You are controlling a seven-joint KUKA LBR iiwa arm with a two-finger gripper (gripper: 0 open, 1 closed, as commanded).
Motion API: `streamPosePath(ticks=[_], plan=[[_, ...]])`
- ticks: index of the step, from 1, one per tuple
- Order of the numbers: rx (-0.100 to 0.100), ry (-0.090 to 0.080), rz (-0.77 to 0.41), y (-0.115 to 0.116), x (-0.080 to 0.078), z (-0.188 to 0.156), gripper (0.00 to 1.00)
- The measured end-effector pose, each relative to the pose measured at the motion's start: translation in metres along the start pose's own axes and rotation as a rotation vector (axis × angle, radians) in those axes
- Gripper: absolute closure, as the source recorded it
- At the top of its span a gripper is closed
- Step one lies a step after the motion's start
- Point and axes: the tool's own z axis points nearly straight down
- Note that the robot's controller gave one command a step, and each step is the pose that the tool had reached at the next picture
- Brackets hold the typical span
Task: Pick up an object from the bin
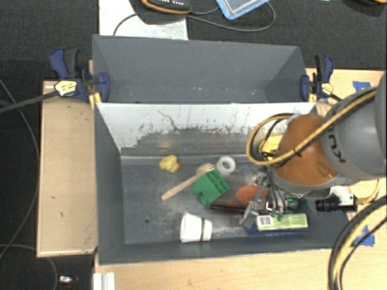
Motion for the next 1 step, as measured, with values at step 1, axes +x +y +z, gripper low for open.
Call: streamPosePath(ticks=[1], plan=[[0.001,0.003,-0.038,-0.0003,0.0093,-0.0088,0.00]])
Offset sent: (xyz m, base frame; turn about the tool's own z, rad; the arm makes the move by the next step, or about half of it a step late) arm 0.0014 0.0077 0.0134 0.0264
